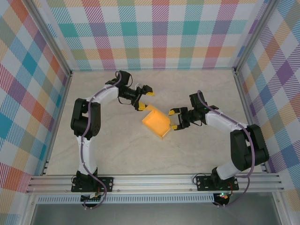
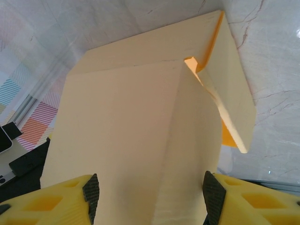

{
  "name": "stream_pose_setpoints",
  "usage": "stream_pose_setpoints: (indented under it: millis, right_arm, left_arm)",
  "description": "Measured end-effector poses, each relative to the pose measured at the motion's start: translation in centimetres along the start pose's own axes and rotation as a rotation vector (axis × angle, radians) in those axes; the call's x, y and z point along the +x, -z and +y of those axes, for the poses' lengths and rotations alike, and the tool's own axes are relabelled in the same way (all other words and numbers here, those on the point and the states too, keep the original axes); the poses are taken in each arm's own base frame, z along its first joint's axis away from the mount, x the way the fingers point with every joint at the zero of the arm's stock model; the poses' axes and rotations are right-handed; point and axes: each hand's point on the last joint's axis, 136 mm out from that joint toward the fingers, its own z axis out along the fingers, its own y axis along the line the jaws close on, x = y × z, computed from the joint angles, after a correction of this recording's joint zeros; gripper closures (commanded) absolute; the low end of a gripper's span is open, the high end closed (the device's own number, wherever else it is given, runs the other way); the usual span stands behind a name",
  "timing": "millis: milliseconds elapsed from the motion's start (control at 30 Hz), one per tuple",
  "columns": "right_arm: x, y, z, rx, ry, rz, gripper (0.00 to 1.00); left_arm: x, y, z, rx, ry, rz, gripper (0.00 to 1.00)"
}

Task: Fold the paper box

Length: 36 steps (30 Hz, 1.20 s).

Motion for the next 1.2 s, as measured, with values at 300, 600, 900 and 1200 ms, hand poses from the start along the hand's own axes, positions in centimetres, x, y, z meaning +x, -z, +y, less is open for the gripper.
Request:
stream_pose_setpoints:
  millis: [300,600,900,1200]
  right_arm:
    - [0.0,-0.1,0.0,0.001,0.003,0.000,0.48]
    - [-0.3,-0.3,-0.2,0.011,0.001,-0.006,0.51]
    - [-1.4,-0.7,-1.9,0.079,0.023,-0.051,0.52]
    - [-2.1,-0.3,-2.7,0.127,0.072,-0.094,0.53]
  left_arm:
    - [1.2,-1.2,-0.4,-0.004,-0.014,0.035,0.12]
    - [2.2,-2.2,-0.1,-0.013,-0.013,0.064,0.12]
    - [3.5,-3.2,2.3,-0.059,-0.008,0.100,0.12]
    - [4.3,-3.3,5.2,-0.144,-0.030,0.107,0.13]
